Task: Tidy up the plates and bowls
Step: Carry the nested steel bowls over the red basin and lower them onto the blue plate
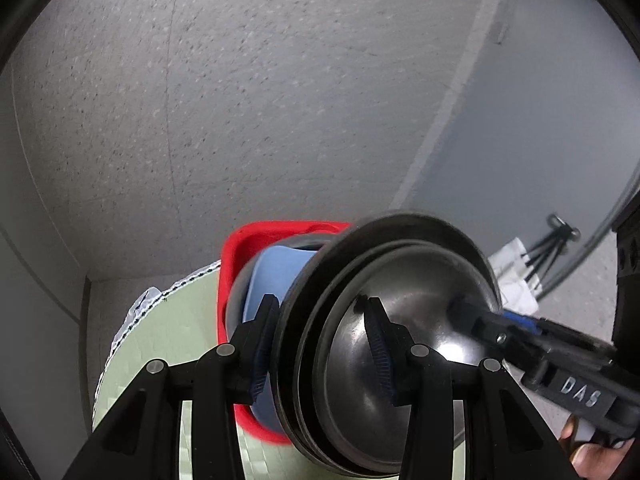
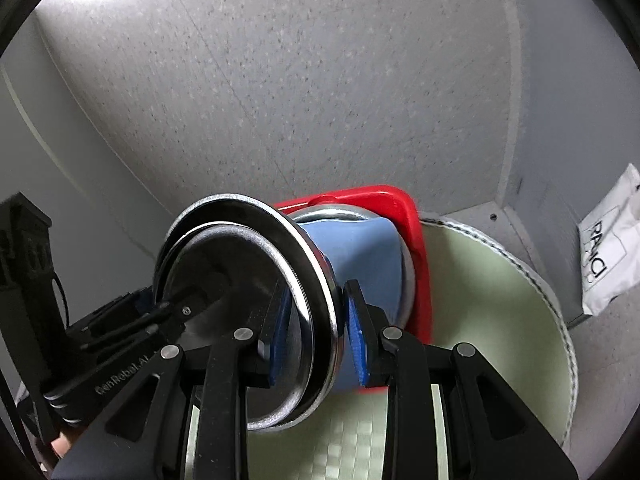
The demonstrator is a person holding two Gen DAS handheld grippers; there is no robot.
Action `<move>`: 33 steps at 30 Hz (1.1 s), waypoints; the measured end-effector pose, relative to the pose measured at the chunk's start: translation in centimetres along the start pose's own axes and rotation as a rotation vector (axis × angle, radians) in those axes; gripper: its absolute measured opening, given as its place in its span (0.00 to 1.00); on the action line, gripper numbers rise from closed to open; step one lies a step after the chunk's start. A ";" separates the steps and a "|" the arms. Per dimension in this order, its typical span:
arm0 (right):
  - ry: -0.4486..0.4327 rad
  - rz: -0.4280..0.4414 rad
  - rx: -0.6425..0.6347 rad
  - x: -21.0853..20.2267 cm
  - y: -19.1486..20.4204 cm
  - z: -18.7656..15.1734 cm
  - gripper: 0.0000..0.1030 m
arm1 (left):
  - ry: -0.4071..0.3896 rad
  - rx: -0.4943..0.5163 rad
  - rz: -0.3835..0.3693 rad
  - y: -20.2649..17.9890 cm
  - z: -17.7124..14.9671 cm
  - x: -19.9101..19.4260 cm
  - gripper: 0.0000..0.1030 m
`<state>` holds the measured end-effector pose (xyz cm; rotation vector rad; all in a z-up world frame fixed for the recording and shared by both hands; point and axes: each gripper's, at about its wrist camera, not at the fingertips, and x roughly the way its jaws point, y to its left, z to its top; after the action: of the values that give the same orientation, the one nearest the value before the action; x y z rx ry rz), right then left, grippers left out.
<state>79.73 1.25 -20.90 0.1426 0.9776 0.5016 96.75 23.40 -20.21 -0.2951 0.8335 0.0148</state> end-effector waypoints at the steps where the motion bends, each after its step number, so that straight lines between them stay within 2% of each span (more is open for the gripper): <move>1: 0.012 0.001 -0.003 0.7 -0.3 0.2 0.26 | 0.008 -0.006 0.002 0.1 0.3 0.7 0.39; 9: 0.089 -0.005 0.009 5.5 -2.0 0.3 0.26 | 0.067 0.007 0.038 -0.2 2.3 6.2 0.39; 16: 0.101 -0.035 -0.001 6.6 -2.4 0.5 0.26 | 0.085 0.038 0.054 -0.6 3.3 9.2 0.39; 22: 0.103 -0.064 -0.011 7.3 -2.2 0.3 0.26 | 0.125 0.063 0.067 -0.5 2.9 11.6 0.40; 25: 0.101 -0.085 -0.007 7.5 -2.3 0.0 0.29 | 0.136 0.064 0.048 -0.3 2.6 11.9 0.40; 28: 0.097 -0.089 0.007 7.6 -2.6 -0.1 0.29 | 0.124 0.080 0.045 -0.8 2.7 12.3 0.47; 30: 0.094 -0.093 0.013 7.5 -2.8 -0.1 0.30 | 0.117 0.080 0.029 -0.8 2.5 12.1 0.56; 33: 0.081 -0.083 0.019 7.2 -2.9 -0.3 0.34 | 0.093 0.085 0.033 -1.0 2.1 11.3 0.59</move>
<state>83.73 2.02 -27.51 0.0988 1.0628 0.4251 106.05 21.80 -26.85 -0.2037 0.9293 -0.0036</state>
